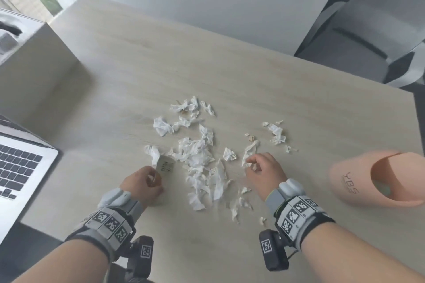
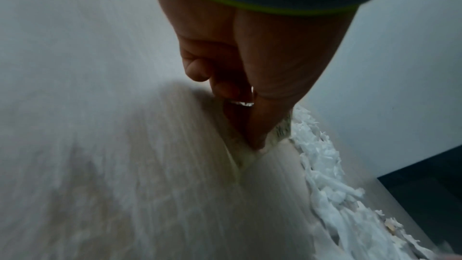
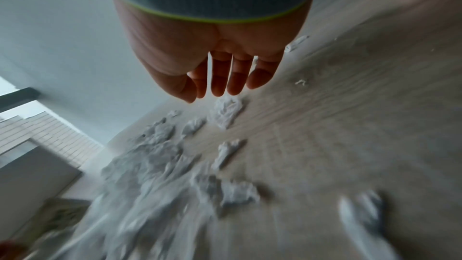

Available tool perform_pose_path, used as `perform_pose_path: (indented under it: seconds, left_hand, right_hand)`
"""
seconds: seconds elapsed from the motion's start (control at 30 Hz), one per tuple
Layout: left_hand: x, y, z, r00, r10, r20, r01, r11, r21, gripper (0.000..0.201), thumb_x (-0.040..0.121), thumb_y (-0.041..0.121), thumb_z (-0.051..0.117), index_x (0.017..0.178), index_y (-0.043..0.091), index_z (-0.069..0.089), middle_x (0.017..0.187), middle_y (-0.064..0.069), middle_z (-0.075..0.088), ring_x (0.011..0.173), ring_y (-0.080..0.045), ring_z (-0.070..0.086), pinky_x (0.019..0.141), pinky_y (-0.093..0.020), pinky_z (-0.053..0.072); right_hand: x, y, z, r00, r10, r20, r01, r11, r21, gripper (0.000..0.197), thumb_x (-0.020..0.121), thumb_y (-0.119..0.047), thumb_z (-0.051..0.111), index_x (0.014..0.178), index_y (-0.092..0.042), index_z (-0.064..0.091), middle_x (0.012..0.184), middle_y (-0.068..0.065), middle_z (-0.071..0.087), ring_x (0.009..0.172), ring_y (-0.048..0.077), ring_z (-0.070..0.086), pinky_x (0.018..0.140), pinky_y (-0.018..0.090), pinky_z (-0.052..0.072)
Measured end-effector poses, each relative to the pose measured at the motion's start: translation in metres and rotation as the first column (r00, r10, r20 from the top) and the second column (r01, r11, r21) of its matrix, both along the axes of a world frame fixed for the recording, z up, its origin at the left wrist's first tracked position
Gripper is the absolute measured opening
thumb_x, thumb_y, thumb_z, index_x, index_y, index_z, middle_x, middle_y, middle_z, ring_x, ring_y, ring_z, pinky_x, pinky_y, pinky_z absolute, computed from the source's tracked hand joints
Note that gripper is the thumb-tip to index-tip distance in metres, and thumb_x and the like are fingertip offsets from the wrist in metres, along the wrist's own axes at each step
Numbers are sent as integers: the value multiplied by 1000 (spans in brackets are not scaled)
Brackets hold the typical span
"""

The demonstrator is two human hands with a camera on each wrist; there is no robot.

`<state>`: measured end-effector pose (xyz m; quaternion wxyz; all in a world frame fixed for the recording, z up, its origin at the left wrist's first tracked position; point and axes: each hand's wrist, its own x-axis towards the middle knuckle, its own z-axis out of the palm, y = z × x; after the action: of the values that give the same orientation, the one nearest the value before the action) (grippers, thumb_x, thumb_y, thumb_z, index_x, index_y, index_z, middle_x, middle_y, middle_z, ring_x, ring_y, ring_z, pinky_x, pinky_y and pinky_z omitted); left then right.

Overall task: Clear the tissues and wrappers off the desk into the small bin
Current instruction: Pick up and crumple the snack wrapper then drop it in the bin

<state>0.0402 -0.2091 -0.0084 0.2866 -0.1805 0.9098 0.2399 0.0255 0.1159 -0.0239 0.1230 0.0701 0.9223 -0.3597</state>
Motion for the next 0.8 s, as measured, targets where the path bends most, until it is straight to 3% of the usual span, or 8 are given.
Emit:
perform_pose_path:
  seconds: [0.03,0.13,0.27,0.33,0.5,0.6,0.67,0.8]
  left_hand:
    - [-4,2,4,1000,-5,6,5,1000,25,14,74,36,68,79,28,58,79,1,68,67,-14,62,60,-31,52]
    - [-9,7,11,998,55,-35,-49,986,158,35,65,55,57,73,22,66,67,0,72,60,-17,69,58,-29,53]
    - [-20,13,15,995,51,-81,-24,953,301,11,90,21,61,82,17,66,70,-1,68,47,-3,65,40,-15,43]
    - [-28,13,12,993,32,-115,5,950,311,8,91,19,62,85,17,67,71,-1,69,49,0,64,40,-16,44]
    - [-51,27,8,991,33,-128,15,933,361,8,89,20,63,83,17,67,73,-2,71,51,-6,65,47,-28,54]
    - [-60,38,7,989,48,-139,12,918,397,14,88,17,65,75,23,67,71,3,72,61,-13,68,59,-36,58]
    - [-64,45,5,991,94,-95,-40,889,457,21,89,15,66,72,26,68,70,5,72,62,-12,70,58,-33,58]
    - [-70,59,4,981,183,-62,-123,842,525,15,87,20,68,75,28,72,79,1,76,76,-23,73,74,-43,61]
  right_hand:
    - [-8,2,2,999,-36,-4,36,999,23,12,88,-21,62,97,-27,64,105,-9,55,85,12,56,81,28,45]
    - [-33,8,2,995,-101,-7,102,991,91,19,90,-18,58,106,-24,66,117,-2,57,94,18,58,85,29,46]
    - [-68,9,-2,997,-71,-20,73,980,187,30,91,-17,56,119,-22,65,132,1,55,105,22,59,94,27,42]
    - [-80,8,-4,999,-30,42,19,969,246,32,91,-23,59,123,-22,64,134,-1,54,111,20,58,93,26,39]
    - [-90,11,-10,993,-6,120,-27,963,269,14,91,-25,60,101,-22,70,116,-1,61,91,16,59,76,26,44]
    - [-78,15,-5,998,-63,28,58,987,148,5,89,-26,65,88,-25,70,107,-7,61,85,8,54,67,15,37]
    - [-59,17,0,1000,-24,18,24,999,27,3,85,-25,71,83,-27,71,109,-12,57,97,7,53,77,17,37]
    - [-3,7,6,946,315,75,-314,949,-21,4,78,-36,71,74,-38,72,132,-27,46,128,9,40,109,39,33]
